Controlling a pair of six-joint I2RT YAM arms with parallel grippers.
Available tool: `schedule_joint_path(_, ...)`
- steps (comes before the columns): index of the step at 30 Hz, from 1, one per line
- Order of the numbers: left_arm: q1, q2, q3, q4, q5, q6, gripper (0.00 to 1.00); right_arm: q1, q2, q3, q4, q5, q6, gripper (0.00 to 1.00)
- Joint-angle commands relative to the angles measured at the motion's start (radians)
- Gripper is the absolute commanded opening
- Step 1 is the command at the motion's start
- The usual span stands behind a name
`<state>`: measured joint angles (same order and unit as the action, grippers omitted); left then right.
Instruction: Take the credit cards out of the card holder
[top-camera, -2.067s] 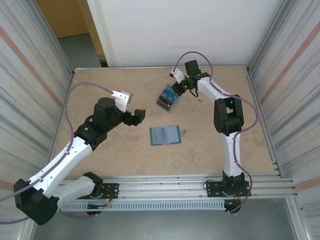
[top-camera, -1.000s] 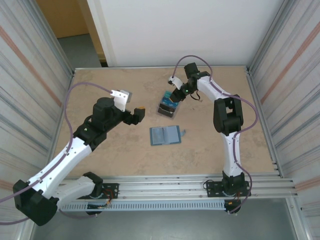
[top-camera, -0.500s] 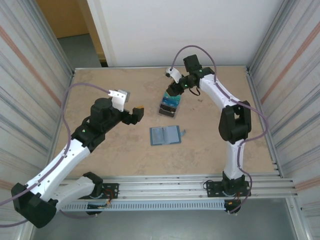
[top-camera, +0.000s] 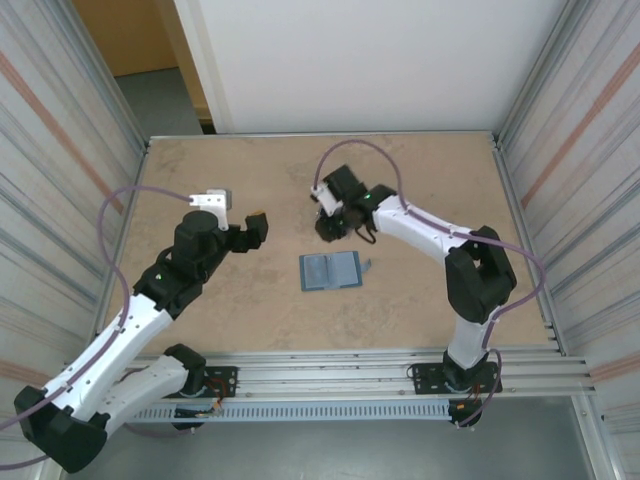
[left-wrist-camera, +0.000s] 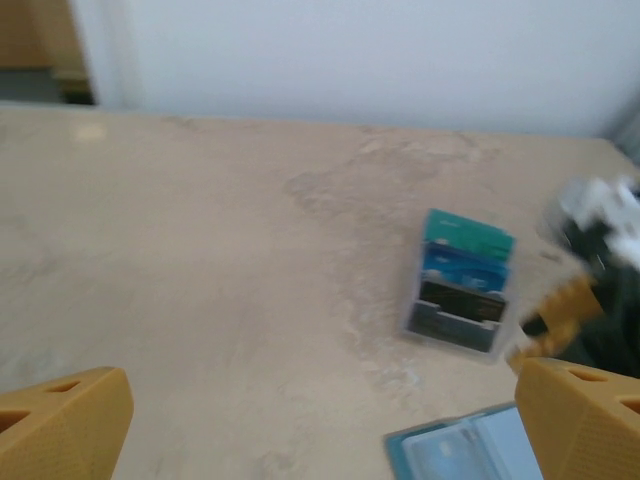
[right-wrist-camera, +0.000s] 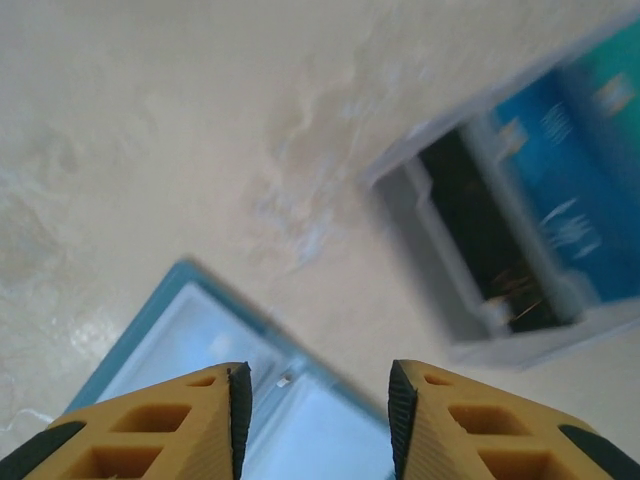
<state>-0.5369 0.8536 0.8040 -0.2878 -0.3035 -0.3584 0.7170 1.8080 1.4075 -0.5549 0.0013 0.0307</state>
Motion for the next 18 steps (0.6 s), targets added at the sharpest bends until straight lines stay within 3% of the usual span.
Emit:
schedule_joint_path(1, 0.035, -0.032, -0.03, -0.126, -0.17, -0.162, 0.99, 0.091, 0.0, -0.019, -0.038, 0.187, 0.208, 0.44)
schedule_joint_path(8, 0.09, -0.063, -0.115, -0.149, -0.102, -0.231, 0.99, 0.214, 0.096, -0.005, -0.099, 0.25, 0.349, 0.52)
schedule_joint_path(12, 0.091, -0.071, -0.138, -0.149, -0.097, -0.237, 0.99, 0.225, 0.121, -0.017, -0.081, 0.185, 0.377, 0.62)
schedule_joint_path(18, 0.091, -0.067, -0.139, -0.148, -0.091, -0.238, 0.99, 0.225, 0.151, -0.032, -0.064, 0.137, 0.388, 0.63)
